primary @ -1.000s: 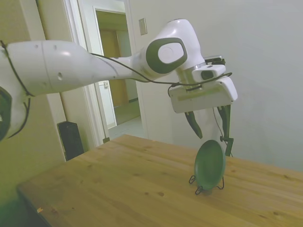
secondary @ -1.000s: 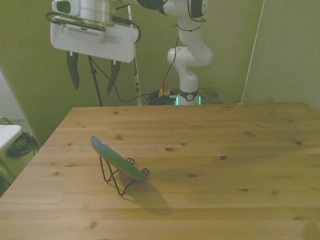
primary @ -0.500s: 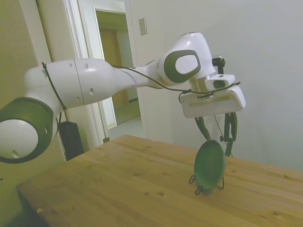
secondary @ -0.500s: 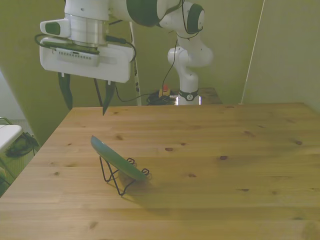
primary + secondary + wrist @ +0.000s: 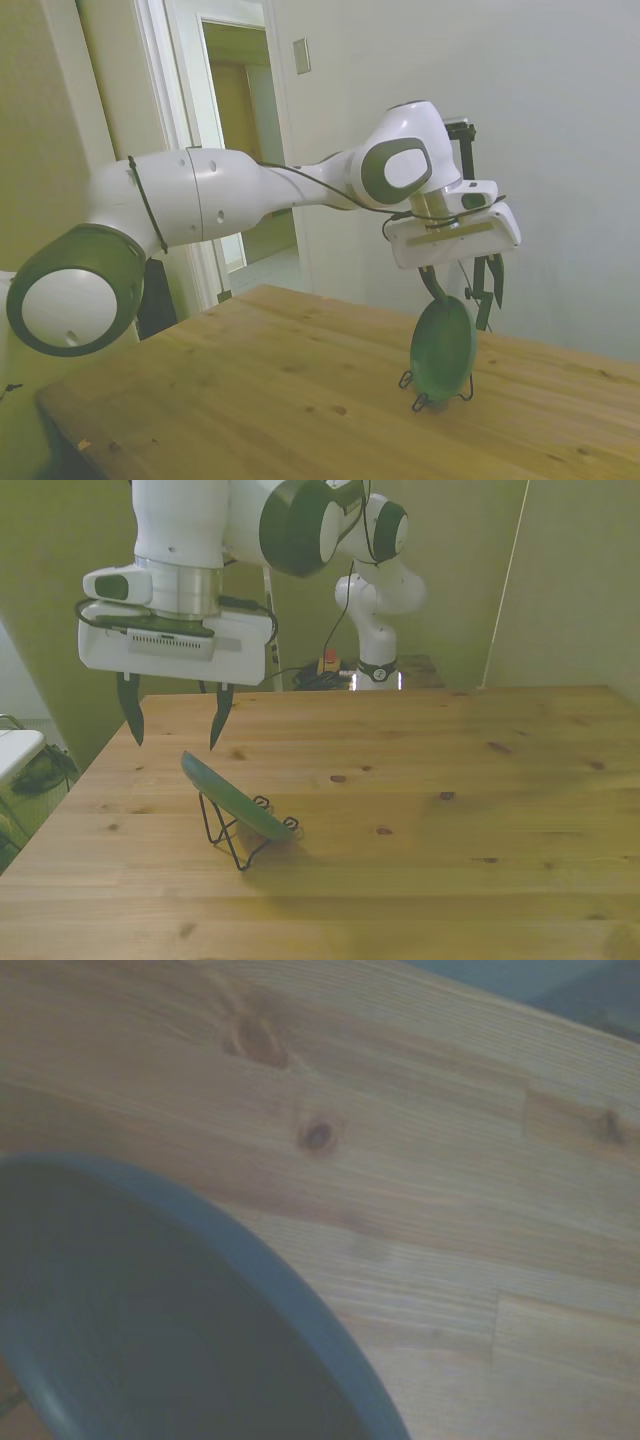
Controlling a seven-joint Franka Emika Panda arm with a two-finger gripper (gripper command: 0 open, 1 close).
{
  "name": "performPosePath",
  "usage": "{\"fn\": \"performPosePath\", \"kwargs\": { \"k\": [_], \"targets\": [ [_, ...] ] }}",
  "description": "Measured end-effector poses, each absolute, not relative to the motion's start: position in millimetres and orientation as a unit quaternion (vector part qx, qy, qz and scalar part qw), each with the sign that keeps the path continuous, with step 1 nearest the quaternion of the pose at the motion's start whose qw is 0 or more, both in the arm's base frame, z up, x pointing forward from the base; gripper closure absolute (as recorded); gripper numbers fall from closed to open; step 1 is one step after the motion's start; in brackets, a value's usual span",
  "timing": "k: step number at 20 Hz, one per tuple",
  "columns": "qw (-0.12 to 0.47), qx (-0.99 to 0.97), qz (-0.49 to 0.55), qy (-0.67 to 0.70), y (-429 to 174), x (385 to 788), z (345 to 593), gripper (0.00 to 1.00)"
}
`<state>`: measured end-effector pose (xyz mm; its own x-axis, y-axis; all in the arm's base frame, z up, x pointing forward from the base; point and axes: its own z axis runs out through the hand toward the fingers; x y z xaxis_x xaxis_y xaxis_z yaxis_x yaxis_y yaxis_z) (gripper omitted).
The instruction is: Unload the plate
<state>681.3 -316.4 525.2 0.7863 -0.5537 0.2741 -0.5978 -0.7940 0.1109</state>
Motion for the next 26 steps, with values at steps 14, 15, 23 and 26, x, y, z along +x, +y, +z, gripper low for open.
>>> {"fn": "performPosePath", "kwargs": {
  "k": [14,15,23,26],
  "targets": [
    [0.13,0.951,0.128,-0.249,-280.3,712.5,508.9,1.0],
    [0.131,0.952,0.126,-0.247,-279.5,712.8,507.6,1.0],
    [0.138,0.954,0.125,-0.233,-281.3,713.0,502.9,1.0],
    [0.139,0.955,0.124,-0.232,-282.7,712.5,501.2,1.0]
  ]
}}
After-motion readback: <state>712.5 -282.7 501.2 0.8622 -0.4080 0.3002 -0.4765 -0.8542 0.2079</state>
